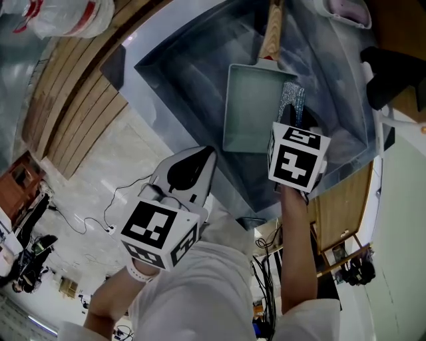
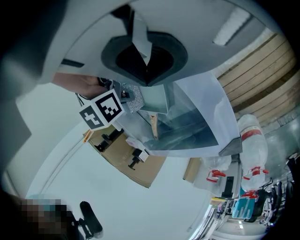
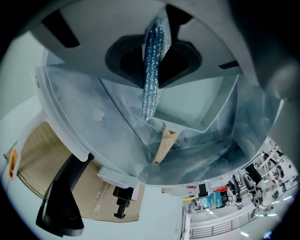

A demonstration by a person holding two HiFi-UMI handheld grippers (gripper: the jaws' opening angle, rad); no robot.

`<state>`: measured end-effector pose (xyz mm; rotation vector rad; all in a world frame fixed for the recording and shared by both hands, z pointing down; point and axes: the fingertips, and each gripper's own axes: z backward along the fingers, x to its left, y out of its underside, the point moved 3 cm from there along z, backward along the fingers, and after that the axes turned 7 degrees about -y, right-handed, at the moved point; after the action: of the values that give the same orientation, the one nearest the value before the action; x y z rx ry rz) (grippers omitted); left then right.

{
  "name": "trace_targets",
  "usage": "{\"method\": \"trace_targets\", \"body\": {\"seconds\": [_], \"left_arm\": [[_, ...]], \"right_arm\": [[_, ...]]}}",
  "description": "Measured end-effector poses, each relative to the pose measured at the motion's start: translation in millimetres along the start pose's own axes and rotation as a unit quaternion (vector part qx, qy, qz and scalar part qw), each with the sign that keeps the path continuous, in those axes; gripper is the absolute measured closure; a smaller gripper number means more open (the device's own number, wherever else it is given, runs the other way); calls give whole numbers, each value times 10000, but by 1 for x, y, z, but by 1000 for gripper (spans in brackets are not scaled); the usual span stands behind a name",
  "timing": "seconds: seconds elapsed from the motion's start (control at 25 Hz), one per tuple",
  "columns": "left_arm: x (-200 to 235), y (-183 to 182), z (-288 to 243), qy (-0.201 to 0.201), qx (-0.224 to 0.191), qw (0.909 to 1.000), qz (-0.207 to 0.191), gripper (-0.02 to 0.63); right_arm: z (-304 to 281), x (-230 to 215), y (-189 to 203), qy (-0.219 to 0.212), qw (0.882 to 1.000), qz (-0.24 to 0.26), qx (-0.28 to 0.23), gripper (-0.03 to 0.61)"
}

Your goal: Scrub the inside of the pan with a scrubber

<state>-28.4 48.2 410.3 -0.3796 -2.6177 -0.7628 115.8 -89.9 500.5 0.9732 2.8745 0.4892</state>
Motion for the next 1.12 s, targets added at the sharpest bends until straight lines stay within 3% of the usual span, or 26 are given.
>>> {"method": "trace_targets", "body": {"seconds": [0.24,0.48,0.76,1.12], "left_arm": [[-2,-1,0,-6,-11,10000,-33,609],[-5,-2,1,-11,-28,10000,-56,609],[-9,-1,1,-34,-37,10000,-67,609],[-14,1,-1,-55,-30,10000,-77,609]], "right_arm": [[6,4,23,-76,9999,-70,96,514],[-3,-3,0,-88,9998,-155,-60,514],[-9,-7,-14,-492,9984,263,-135,514],[-10,25,-28,-877,9912,936,-339,515]]}}
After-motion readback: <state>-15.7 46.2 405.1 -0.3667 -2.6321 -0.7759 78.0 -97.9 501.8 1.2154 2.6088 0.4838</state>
